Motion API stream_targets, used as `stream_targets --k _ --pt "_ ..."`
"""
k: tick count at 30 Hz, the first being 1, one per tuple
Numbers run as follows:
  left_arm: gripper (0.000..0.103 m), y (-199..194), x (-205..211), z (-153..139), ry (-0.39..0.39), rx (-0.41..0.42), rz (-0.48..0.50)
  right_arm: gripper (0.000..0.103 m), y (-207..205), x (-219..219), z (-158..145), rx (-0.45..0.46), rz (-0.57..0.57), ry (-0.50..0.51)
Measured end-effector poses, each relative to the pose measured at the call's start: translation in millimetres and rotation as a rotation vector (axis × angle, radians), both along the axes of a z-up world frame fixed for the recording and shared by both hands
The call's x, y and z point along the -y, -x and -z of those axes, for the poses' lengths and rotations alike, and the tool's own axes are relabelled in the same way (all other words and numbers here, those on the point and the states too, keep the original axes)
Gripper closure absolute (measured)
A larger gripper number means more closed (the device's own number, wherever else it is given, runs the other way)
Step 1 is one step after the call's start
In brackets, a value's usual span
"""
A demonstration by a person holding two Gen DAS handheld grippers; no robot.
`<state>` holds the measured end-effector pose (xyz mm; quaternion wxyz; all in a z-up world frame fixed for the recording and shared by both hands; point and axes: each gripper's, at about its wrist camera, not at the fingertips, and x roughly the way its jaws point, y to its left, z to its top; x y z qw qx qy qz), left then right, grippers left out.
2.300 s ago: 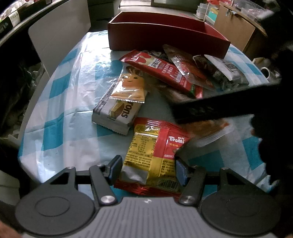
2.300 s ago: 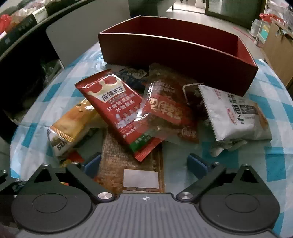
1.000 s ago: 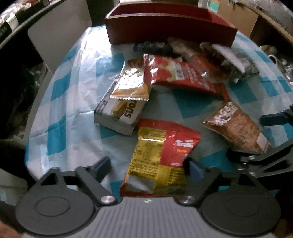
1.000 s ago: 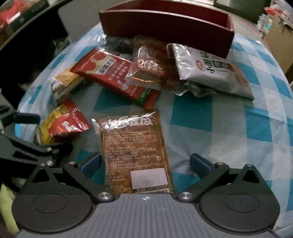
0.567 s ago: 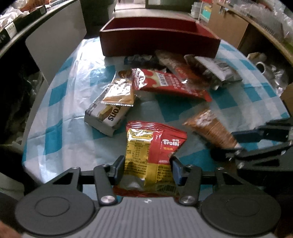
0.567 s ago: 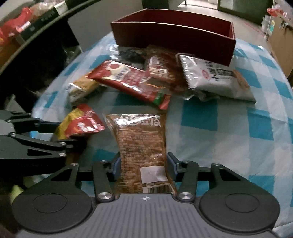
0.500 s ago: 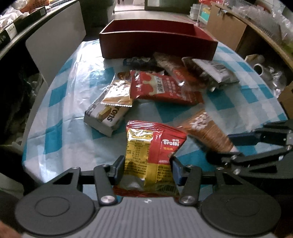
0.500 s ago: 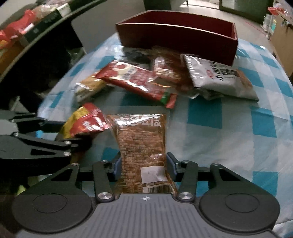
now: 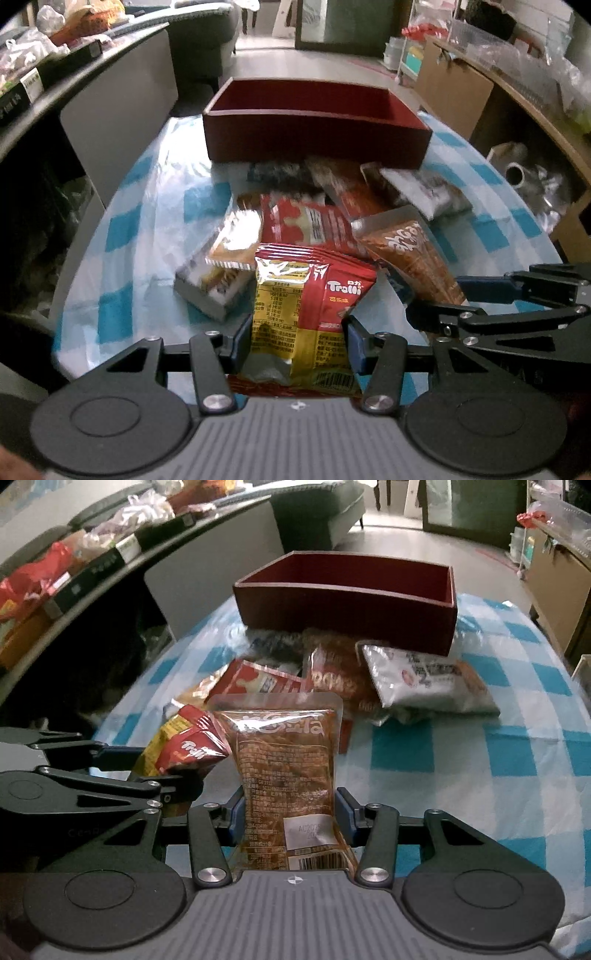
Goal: Organize snacks
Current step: 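Carry both held packets over the red box and lower them inside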
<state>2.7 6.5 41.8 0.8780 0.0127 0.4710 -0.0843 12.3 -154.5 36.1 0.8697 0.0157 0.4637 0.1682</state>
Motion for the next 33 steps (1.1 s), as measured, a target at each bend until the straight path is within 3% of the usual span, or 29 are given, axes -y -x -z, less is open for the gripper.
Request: stream_targets --k 12,33 --pt "0.058 -39.6 1.0 -23.8 -0.009 0.105 -0.037 0.047 -31.1 -0.5 -23.7 0.083 0.035 -0.037" --pt "0.058 -103.9 24.9 -43.0 -0.034 0.189 -0.038 0.047 -88.6 17.2 -44.2 0.161 0.092 -0.025"
